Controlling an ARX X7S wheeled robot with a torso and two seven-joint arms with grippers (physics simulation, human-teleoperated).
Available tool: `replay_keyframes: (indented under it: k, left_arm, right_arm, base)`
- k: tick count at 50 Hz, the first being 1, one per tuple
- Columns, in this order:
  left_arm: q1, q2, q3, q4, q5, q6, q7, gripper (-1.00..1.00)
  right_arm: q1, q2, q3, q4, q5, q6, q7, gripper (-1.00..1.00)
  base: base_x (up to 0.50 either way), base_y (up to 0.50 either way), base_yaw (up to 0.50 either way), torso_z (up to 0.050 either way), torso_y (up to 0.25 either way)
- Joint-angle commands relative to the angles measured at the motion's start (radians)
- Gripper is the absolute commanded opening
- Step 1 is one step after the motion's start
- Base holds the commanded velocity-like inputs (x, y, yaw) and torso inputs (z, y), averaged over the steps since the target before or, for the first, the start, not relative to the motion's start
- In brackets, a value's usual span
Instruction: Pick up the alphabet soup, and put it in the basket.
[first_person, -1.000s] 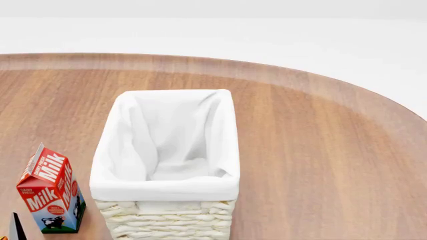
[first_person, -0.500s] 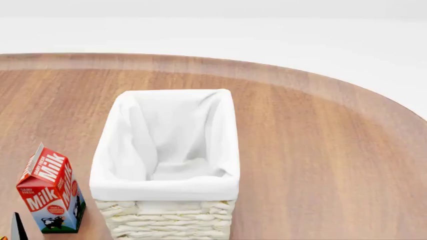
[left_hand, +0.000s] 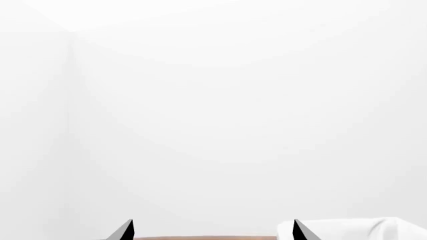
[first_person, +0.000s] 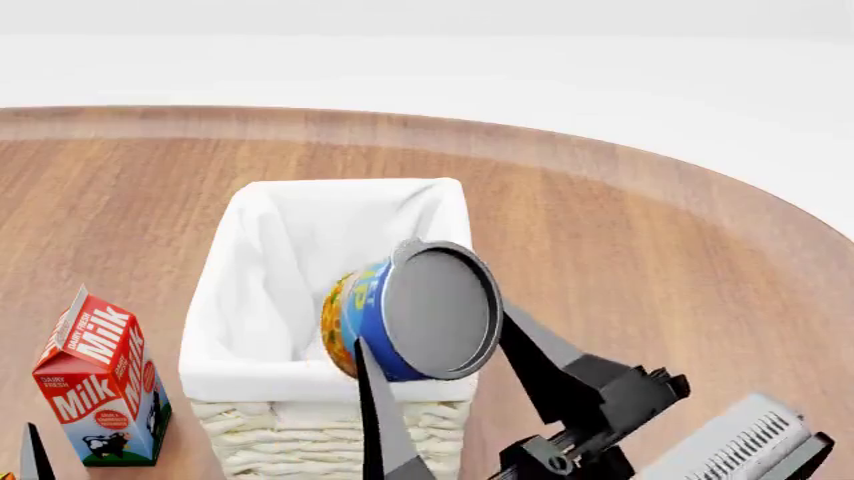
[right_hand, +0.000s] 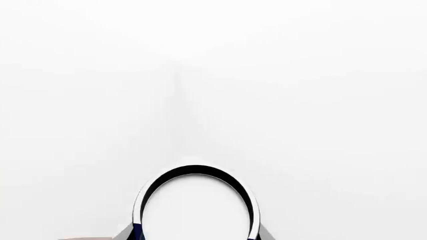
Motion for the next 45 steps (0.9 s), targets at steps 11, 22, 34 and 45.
replay_keyframes:
  k: [11,22,34,45]
  left_arm:
    - [-0.004,-0.002,0.002,-0.007,-0.002,0.004,-0.004,1.0]
    - [-0.005,-0.002,0.005,-0.006,-0.001,-0.001,-0.006,1.0]
    - [-0.002,-0.005,0.005,-0.001,0.0,-0.002,-0.009,1.0]
    - [0.001,-0.008,0.004,0.002,0.0,-0.002,-0.013,1.0]
  right_arm:
    - [0.403,-0.036,-0.016,-0.002,0.034,0.51,0.284,-1.0]
    - [0.6,-0.102,-0.082,0.116,0.053,0.72,0.316,-1.0]
    - [0.842,-0.223,-0.132,0.38,0.039,0.859,0.285,-1.0]
    - [0.974,-0.334,-0.205,0.605,0.008,0.943,0.249,-1.0]
  base:
    - [0.0,0.0,0.0,0.0,0.0]
    - [0.0,0.0,0.0,0.0,0.001]
    - [0.0,0.0,0.0,0.0,0.001]
    - [0.0,0.0,0.0,0.001,0.001]
